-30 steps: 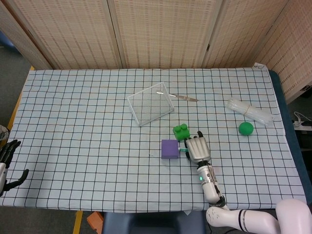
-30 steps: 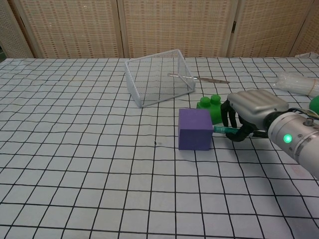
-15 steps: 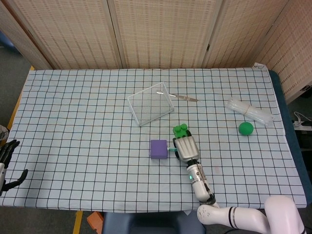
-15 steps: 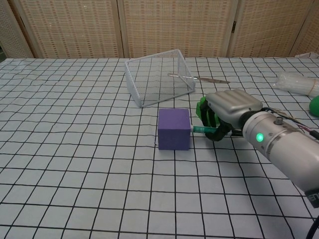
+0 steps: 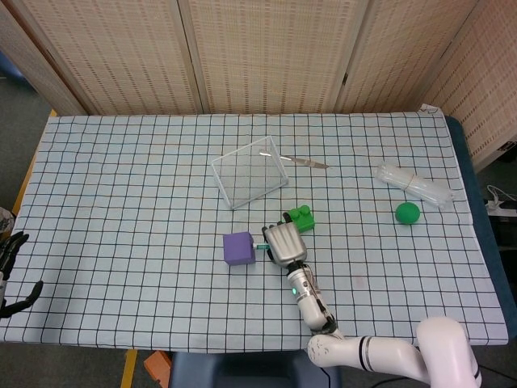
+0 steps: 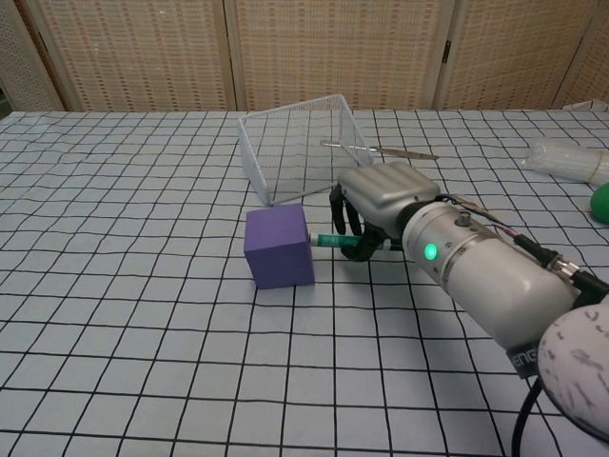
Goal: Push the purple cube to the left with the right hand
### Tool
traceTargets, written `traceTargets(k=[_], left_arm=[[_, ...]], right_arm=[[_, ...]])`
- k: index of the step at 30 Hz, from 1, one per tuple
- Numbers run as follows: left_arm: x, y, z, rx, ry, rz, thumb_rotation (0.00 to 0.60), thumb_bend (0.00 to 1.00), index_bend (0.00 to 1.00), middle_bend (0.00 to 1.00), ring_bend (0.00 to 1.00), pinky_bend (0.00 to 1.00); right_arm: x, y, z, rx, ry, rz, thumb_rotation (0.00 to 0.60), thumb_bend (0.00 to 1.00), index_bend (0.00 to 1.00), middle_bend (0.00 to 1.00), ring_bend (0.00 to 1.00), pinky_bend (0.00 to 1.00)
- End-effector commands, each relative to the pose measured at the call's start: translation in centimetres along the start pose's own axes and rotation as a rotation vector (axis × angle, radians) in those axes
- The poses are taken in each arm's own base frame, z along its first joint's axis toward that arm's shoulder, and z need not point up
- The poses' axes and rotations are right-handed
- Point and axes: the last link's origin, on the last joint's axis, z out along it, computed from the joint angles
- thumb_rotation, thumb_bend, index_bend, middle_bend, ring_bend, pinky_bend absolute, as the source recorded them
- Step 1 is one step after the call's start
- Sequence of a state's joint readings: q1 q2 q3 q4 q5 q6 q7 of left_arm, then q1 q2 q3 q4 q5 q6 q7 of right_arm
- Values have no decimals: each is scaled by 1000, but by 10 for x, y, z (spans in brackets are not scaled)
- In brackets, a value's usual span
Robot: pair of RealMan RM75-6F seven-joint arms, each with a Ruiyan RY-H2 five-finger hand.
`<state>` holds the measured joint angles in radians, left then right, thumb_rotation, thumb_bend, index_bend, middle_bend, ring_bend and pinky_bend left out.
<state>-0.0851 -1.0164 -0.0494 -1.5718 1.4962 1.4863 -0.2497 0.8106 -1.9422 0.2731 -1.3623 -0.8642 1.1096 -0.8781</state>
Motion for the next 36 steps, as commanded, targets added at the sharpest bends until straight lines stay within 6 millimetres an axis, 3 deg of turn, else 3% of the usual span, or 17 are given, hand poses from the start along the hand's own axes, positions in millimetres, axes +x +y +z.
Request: traceTargets(k=[1,36], left_arm=[[0,0,0,0,0,0,600,376,0,0,0,121],[0,0,0,-5,0,-4,600,377,0,0,0,121]], right_arm=[[1,-11,5,20,-4,-7,600,416,956,758,445,177],[6,-98,31,165,-20,32,600,417,953,758,446,177]])
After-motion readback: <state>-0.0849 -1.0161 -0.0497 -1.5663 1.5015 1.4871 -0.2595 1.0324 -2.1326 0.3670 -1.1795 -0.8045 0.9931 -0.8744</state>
